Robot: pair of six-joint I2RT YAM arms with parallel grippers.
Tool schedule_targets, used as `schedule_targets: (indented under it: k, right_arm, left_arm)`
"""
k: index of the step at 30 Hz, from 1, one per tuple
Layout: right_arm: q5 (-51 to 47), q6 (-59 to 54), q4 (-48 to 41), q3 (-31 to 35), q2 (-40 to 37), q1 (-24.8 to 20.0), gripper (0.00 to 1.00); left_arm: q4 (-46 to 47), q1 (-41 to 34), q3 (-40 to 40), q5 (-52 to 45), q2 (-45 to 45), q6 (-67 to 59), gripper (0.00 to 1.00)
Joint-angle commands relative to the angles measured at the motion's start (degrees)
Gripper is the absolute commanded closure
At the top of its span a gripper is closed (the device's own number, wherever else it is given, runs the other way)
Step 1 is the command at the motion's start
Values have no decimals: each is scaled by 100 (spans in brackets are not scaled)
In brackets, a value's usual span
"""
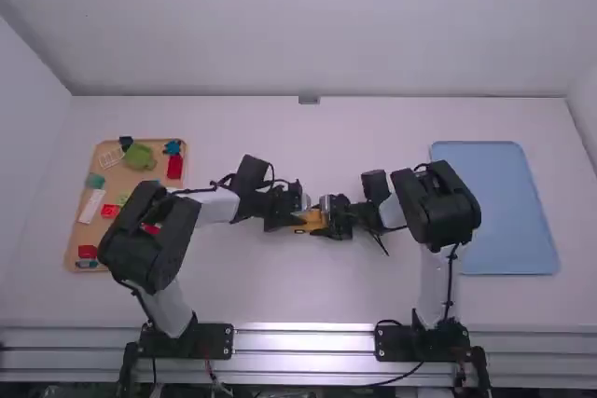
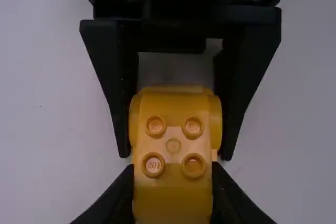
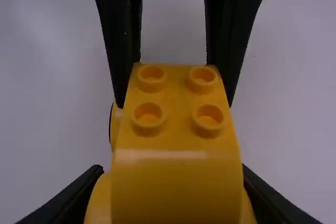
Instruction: Assemble lego blocks to make yellow taxi
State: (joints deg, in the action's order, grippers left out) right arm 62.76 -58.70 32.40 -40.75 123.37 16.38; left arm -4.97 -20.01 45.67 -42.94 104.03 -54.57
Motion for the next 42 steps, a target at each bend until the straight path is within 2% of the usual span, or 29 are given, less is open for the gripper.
schedule_targets:
  k: [1, 5, 12, 19, 23, 26, 27, 31, 37, 38, 40, 42]
  right_arm:
    - [-105, -131, -4, 28, 81, 173, 44]
    - [-105, -68, -11, 28, 81, 151, 44]
    - [-79, -11, -11, 28, 81, 83, 43]
    - [-83, -4, -11, 24, 81, 81, 43]
    - [-85, -7, -7, 24, 70, 79, 43]
    - [-96, 160, 68, 24, 70, 81, 43]
    - [-131, 356, 168, 24, 70, 79, 43]
    - [-144, 739, 363, 26, 35, 2, 42]
    - [-179, 1615, 308, 35, -422, -343, 44]
    - [-409, 1987, 205, 35, -664, -507, 47]
    - [-756, 2140, -33, 35, -942, -649, 47]
    - [-1488, 2094, -669, 28, -1480, -887, 47]
  left_arm:
    - [-116, -326, -92, 297, 291, 293, 88]
    - [-229, -223, -92, 269, 291, 422, 87]
    - [-398, 118, -92, -376, 291, 380, 66]
    - [-407, 514, -94, -907, 273, 376, 57]
    - [-385, 730, -94, -1088, 240, 372, 45]
    - [-348, 922, -94, -1268, 140, 374, 19]
    - [-278, 1016, -94, -1274, 50, 378, 1]
    - [-35, 1281, -94, -1134, -188, 435, 1]
    - [-275, 1993, -92, 184, -619, 3265, 1]
    - [-356, 2186, -94, 981, -656, 4448, 1]
    - [-330, 2308, -94, 1646, -667, 5283, 1]
    - [-114, 2439, -94, 2769, -664, 6413, 1]
